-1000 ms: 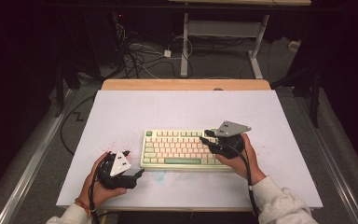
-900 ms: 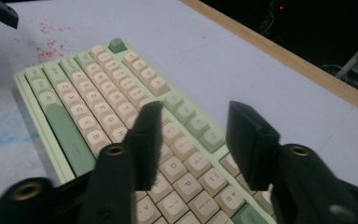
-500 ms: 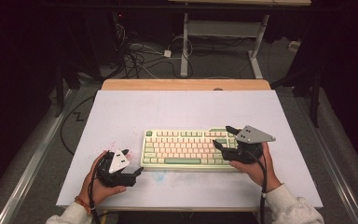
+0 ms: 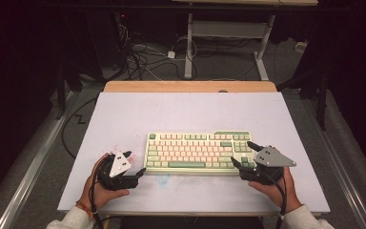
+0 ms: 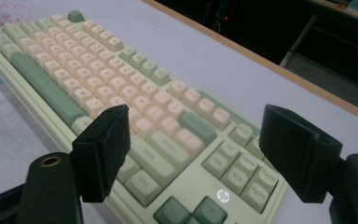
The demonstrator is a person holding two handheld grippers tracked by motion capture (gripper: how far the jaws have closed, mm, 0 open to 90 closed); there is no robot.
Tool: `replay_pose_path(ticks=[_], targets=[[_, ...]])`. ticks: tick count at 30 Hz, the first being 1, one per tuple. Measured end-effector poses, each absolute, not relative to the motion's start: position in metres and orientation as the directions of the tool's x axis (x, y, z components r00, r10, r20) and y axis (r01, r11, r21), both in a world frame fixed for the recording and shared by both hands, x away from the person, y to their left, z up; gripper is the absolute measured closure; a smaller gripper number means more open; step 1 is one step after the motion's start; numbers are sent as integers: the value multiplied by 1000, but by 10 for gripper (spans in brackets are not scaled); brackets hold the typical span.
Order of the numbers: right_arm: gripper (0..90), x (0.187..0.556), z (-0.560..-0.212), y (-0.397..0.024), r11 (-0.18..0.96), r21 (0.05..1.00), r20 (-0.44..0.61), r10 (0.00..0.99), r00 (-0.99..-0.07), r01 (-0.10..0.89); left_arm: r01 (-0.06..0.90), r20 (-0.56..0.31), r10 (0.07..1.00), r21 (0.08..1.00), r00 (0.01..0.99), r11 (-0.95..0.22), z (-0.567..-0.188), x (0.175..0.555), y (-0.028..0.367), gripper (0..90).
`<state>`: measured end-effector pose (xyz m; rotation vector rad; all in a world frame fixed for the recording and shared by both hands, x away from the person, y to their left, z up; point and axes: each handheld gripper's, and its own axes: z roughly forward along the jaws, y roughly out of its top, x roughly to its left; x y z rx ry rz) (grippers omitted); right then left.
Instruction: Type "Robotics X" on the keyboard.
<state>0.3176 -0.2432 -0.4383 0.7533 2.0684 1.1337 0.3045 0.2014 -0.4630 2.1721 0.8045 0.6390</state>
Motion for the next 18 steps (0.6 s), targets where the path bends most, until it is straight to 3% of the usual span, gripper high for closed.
replay_pose_path(ticks=[8, 15, 18], targets=[[248, 309, -449, -253, 460, 865, -265, 758, -596, 200, 381, 160, 696, 741, 700, -553, -461, 307, 199, 439], [246, 306, -455, -249, 490, 847, -277, 738, -615, 206, 373, 126, 648, 728, 751, -575, -447, 323, 192, 742], [247, 306, -455, -247, 503, 841, -290, 730, -618, 199, 365, 130, 624, 713, 770, -599, -443, 330, 184, 826]])
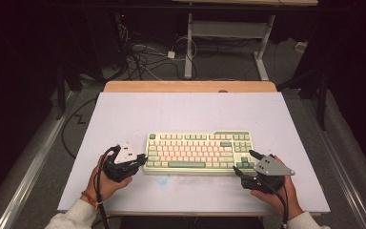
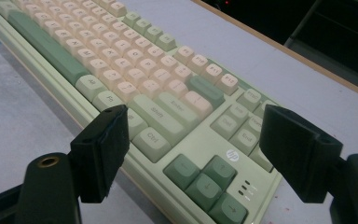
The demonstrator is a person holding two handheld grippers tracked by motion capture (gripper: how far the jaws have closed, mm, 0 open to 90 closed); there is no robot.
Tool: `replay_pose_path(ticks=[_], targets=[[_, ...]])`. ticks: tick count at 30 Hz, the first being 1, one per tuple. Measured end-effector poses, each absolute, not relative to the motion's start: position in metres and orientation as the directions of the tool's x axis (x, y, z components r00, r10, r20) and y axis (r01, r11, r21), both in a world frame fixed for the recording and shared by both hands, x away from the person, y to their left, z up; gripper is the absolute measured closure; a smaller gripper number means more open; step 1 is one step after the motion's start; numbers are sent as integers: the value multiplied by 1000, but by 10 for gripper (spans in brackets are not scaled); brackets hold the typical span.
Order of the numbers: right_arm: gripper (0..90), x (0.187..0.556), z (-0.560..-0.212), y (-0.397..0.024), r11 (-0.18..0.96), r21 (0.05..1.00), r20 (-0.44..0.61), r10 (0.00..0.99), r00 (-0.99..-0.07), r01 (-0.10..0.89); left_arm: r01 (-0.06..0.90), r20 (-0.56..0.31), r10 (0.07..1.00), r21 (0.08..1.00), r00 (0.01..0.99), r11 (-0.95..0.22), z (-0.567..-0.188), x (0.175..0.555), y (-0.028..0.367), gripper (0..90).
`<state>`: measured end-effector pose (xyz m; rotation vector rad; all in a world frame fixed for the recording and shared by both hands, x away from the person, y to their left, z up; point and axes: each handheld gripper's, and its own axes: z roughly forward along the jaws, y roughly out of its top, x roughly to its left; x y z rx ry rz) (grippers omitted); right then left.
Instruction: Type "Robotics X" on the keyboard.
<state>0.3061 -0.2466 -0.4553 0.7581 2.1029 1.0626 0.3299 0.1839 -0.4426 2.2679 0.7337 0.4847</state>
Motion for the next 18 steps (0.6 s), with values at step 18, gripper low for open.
replay_pose_path(ticks=[18], targets=[[253, 309, -461, -243, 534, 821, -311, 715, -626, 203, 323, 142, 547, 675, 825, -664, -426, 366, 128, 876]])
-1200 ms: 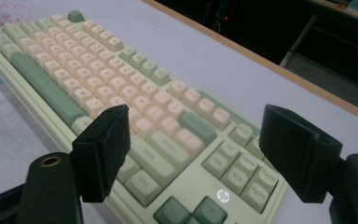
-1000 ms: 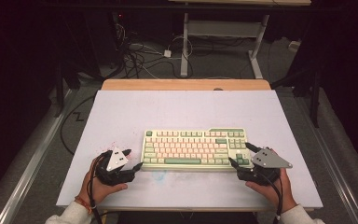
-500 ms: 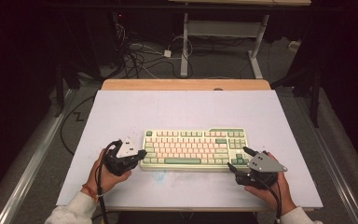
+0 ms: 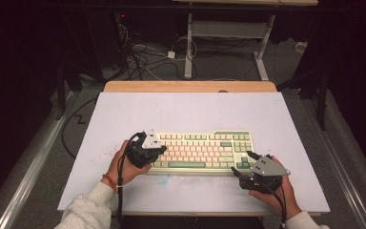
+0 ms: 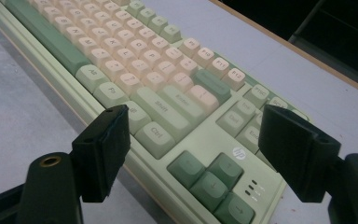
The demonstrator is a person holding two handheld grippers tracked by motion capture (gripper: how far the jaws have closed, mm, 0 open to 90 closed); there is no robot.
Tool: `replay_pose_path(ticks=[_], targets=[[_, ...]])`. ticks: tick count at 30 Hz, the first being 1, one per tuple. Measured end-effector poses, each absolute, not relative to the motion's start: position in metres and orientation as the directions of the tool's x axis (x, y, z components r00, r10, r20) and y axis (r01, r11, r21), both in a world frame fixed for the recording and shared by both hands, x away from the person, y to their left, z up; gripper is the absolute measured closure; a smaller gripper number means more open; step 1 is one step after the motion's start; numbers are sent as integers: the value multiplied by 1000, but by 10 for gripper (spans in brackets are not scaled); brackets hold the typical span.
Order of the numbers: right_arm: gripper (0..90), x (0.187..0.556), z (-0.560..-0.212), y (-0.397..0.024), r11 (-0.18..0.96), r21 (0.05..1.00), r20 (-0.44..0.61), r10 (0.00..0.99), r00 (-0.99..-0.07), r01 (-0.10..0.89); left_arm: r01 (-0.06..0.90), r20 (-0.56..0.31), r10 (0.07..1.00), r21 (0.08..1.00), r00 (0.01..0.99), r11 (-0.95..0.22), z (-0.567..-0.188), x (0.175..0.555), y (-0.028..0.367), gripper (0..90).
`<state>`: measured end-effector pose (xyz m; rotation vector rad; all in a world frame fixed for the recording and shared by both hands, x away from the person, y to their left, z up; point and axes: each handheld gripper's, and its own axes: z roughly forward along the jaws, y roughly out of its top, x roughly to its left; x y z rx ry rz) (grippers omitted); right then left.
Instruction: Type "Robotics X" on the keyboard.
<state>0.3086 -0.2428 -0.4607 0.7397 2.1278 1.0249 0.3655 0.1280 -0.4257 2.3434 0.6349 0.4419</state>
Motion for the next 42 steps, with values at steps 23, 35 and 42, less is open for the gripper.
replay_pose_path(ticks=[23, 35, 42], targets=[[257, 309, -465, -238, 558, 803, -314, 694, -648, 208, 297, 150, 490, 632, 859, -716, -436, 396, 75, 879], [257, 310, -467, -238, 569, 795, -317, 685, -656, 210, 320, 138, 489, 602, 861, -732, -446, 407, 68, 879], [257, 310, -467, -238, 573, 792, -319, 684, -657, 212, 309, 158, 483, 592, 861, -744, -446, 406, 67, 879]])
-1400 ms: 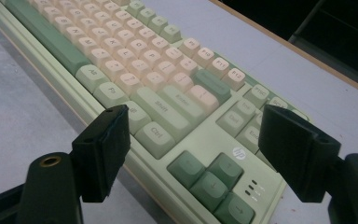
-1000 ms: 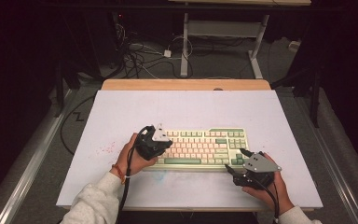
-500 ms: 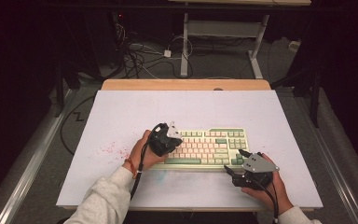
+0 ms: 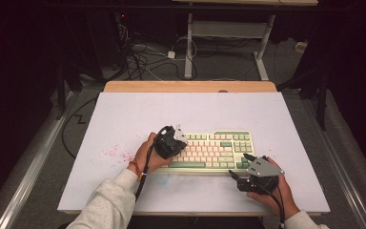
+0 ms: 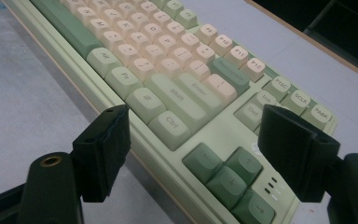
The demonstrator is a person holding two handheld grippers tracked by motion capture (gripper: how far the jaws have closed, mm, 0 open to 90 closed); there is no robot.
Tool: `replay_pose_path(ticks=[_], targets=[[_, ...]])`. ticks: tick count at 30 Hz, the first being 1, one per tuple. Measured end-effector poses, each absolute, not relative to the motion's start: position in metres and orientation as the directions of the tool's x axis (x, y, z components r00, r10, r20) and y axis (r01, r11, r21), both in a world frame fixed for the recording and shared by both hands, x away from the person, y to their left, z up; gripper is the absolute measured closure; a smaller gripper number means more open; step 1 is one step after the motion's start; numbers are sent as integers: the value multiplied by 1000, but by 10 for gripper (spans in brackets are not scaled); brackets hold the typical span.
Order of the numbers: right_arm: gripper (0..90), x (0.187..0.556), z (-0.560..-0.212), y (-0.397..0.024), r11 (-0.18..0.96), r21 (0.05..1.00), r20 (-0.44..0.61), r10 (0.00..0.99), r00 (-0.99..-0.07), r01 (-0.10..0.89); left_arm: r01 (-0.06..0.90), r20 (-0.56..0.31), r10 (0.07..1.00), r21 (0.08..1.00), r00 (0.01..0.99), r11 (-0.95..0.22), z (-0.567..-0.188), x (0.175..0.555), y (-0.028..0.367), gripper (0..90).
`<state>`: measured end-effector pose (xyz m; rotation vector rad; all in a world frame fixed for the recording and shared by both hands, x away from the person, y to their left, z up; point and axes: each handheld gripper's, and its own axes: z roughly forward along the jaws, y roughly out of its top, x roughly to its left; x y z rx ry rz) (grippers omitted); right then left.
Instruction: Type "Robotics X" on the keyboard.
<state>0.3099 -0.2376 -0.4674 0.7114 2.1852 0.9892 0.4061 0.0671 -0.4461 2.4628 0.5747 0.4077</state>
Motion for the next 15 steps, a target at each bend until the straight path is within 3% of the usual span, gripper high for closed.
replay_pose_path(ticks=[15], targets=[[260, 310, -467, -237, 580, 787, -325, 679, -659, 209, 293, 185, 483, 597, 856, -747, -444, 403, 67, 876]])
